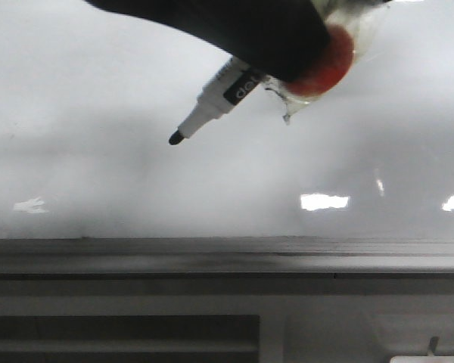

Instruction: Write number 2 on whiteboard

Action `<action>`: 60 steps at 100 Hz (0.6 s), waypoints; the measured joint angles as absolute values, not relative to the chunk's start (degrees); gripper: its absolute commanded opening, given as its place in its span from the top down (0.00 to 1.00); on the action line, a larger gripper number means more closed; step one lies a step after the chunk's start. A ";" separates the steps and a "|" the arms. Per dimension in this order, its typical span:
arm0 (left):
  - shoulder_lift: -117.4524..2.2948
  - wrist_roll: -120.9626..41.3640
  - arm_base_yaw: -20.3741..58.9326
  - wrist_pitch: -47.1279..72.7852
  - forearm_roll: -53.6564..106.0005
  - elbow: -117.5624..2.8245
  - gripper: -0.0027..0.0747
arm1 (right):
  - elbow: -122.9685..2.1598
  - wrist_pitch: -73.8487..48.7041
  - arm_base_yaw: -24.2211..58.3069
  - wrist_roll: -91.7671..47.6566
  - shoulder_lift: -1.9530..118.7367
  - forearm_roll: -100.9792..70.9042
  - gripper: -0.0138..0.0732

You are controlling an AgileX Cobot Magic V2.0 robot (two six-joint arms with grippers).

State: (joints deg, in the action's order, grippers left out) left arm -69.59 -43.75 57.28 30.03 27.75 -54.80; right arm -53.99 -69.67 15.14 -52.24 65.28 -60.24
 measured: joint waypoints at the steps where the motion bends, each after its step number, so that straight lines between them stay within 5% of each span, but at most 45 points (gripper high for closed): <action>1: -69.59 -43.75 57.28 30.03 27.75 -54.80 0.99 | -53.99 -69.67 15.14 -52.24 65.28 -60.24 0.66; 23: -69.59 -43.20 57.28 29.59 27.79 -54.80 0.99 | -54.08 -68.59 15.14 -52.83 65.28 -58.90 0.93; 35: -69.59 -42.84 57.28 29.59 27.79 -54.80 0.94 | -54.08 -68.59 15.14 -53.39 65.28 -58.70 0.92; 60: -69.59 -43.68 57.28 30.32 25.60 -57.31 0.35 | -54.12 -69.09 15.25 -53.48 65.28 -59.08 0.91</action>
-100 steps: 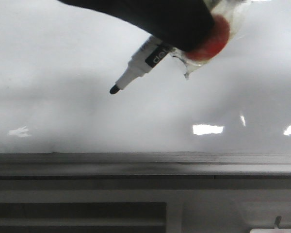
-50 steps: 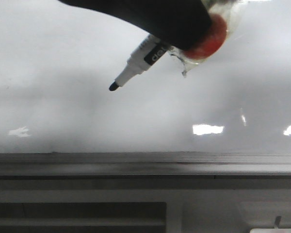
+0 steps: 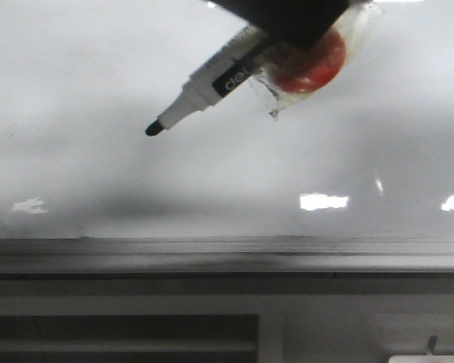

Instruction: Write number 2 on whiteboard

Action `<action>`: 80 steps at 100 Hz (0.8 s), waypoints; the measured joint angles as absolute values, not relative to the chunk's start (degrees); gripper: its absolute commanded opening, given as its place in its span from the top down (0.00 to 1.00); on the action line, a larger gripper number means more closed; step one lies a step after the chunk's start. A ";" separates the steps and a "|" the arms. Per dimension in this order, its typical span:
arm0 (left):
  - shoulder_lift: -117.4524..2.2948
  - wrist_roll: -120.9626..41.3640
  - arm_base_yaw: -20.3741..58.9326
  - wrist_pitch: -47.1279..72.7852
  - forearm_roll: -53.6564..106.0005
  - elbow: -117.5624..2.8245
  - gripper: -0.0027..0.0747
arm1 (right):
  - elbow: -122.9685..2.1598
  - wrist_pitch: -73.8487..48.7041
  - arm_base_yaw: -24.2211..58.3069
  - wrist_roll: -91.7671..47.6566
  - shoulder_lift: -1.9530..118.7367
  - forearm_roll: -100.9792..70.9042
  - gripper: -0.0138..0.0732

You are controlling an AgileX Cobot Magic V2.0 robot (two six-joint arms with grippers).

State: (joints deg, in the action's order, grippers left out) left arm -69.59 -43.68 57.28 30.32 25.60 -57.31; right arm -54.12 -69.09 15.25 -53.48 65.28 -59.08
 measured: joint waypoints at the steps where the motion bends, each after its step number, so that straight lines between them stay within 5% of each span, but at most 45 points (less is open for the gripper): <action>1: -69.42 -43.68 57.28 30.32 25.43 -57.44 0.33 | -54.12 -69.09 15.24 -53.48 65.28 -59.08 0.91; 16: -67.16 -43.68 56.84 30.32 22.24 -59.16 0.40 | -53.84 -66.98 15.24 -53.24 64.51 -59.38 0.91; 26: -64.23 -41.44 54.10 30.55 21.58 -59.26 0.63 | -51.57 -62.38 15.24 -53.15 61.15 -59.38 0.91; 37: -60.00 -37.64 48.87 30.84 21.44 -59.26 1.00 | -46.92 -54.70 15.24 -53.15 54.66 -59.46 0.91; 56: -51.76 -35.21 44.11 26.43 23.03 -54.33 0.99 | -37.71 -43.16 15.24 -53.62 42.44 -60.80 0.91; 80: -40.74 -29.70 43.91 6.38 25.98 -37.63 0.99 | -27.94 -33.75 15.24 -54.00 29.71 -64.09 0.91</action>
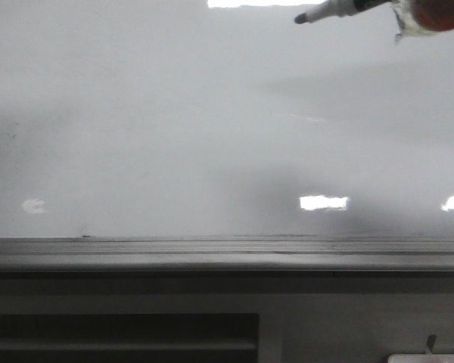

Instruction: Write number 2 on whiteboard

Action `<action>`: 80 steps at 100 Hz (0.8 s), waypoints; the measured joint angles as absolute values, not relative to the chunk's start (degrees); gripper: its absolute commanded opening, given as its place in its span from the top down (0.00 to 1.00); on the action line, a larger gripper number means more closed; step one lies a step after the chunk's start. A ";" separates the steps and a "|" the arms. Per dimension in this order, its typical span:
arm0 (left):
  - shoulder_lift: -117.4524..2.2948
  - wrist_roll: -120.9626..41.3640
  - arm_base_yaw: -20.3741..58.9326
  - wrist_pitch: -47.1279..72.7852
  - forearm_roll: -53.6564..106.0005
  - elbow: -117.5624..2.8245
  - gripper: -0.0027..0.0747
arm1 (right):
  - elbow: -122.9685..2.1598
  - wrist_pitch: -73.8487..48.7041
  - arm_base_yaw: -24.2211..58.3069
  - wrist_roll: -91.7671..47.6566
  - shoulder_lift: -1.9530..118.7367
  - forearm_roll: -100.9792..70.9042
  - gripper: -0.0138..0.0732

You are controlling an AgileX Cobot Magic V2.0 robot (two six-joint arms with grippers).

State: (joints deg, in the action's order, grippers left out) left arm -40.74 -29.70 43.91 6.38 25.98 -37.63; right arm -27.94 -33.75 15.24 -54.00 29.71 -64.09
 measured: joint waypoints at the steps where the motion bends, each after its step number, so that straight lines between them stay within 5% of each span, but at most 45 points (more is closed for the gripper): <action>1: -40.47 -29.57 43.91 5.95 25.98 -37.15 0.99 | -27.65 -33.49 15.24 -54.00 29.05 -64.10 0.91; 41: -33.15 -28.72 43.91 -4.10 30.76 -25.00 0.99 | -18.97 -26.21 15.24 -59.32 22.04 -69.71 0.91; 80: -33.05 -28.72 43.91 -4.71 31.44 -25.00 0.99 | -20.31 -26.78 15.24 -84.27 36.58 -91.94 0.91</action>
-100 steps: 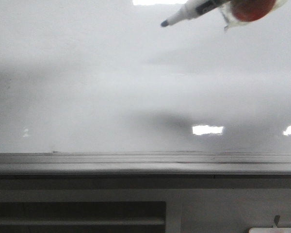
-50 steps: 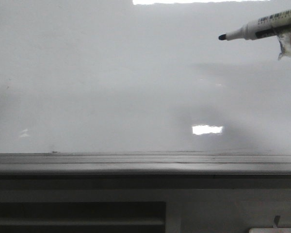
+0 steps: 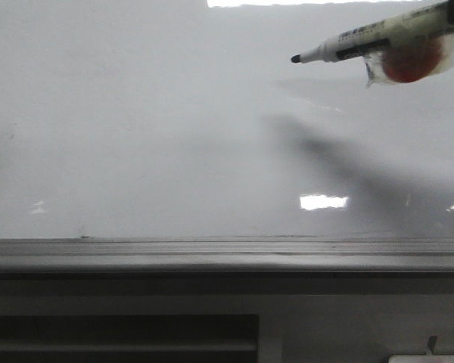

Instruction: Write number 2 on whiteboard

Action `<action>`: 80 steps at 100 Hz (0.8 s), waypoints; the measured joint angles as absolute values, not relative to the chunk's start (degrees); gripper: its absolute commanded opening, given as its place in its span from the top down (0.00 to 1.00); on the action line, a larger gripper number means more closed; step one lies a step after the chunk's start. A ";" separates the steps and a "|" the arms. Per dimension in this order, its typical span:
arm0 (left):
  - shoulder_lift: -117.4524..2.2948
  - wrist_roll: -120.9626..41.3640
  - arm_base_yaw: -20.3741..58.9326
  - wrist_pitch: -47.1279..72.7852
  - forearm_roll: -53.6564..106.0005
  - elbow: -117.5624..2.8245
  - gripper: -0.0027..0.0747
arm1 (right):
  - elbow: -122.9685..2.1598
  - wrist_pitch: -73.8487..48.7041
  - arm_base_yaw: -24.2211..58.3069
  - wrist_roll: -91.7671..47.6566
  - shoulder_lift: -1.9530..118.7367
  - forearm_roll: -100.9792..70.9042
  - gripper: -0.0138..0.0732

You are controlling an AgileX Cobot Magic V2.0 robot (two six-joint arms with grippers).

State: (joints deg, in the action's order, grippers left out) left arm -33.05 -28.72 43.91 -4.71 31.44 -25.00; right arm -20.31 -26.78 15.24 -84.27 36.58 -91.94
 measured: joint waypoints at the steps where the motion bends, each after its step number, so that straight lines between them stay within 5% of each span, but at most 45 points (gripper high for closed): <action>1: -33.05 -28.72 43.91 -4.71 31.44 -25.00 0.99 | -20.52 -26.78 15.24 -84.56 36.91 -92.42 0.91; 42: -33.05 -28.72 43.91 -4.85 31.56 -25.00 0.99 | -27.92 -31.73 15.24 -92.82 53.23 -97.36 0.91; 80: -33.05 -28.72 43.91 -4.85 31.56 -25.00 0.99 | -28.15 -28.31 15.81 -95.09 52.47 -98.60 0.91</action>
